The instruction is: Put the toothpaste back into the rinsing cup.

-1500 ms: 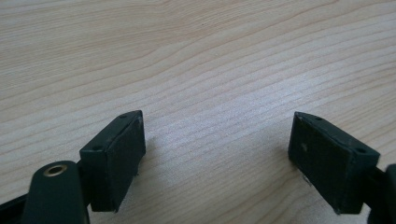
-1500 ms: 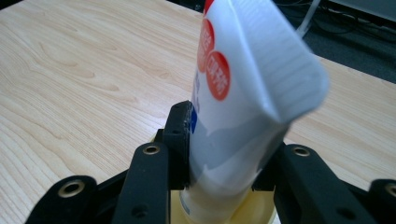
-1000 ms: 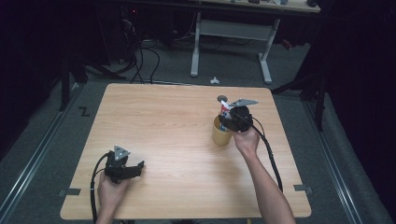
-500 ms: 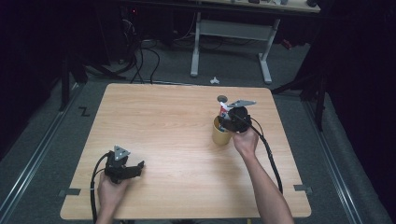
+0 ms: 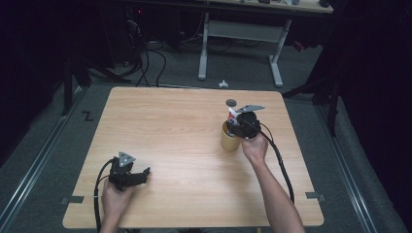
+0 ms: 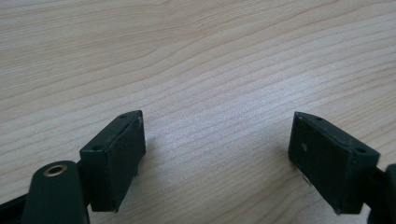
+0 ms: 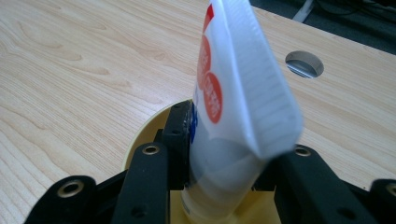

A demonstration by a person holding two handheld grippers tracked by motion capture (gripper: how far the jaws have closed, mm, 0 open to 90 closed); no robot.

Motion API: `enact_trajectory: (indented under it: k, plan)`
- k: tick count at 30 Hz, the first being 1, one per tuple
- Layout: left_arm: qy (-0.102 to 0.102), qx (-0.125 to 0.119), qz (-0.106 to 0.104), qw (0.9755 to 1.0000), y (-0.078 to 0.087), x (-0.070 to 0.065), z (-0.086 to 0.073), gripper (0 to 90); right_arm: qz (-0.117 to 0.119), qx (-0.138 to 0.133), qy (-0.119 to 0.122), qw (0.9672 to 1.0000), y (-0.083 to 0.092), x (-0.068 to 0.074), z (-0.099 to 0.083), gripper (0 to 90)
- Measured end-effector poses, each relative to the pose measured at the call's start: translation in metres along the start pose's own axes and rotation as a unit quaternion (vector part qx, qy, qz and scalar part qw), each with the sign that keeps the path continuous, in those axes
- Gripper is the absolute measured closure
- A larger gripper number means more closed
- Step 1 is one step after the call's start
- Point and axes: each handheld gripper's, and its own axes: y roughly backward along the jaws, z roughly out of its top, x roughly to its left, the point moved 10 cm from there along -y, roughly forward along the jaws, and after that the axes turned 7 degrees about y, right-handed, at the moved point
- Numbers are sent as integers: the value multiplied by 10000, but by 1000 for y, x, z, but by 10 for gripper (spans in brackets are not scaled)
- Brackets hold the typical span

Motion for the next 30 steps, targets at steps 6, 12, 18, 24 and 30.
enact_trajectory:
  k: [6, 12, 18, 24, 30]
  plan:
    - [0, 1, 0, 10000, 0, 0, 0, 193, -19, 62, 13, 10000, -1, 0, -3, 658]
    - [-1, 1, 0, 10000, 0, 0, 0, 193, -12, -32, -102, 9999, 0, -3, -7, 657]
    - [-2, 0, 1, 10000, 0, 0, 0, 193, 7, -44, -30, 10000, 3, -3, -9, 642]
    - [0, 0, 1, 10000, 0, 0, 0, 193, 2, -58, -16, 10000, 3, -2, -10, 626]
    - [-2, 0, 2, 10000, 0, 0, 0, 193, -60, -5, -18, 10000, 3, -4, -14, 531]
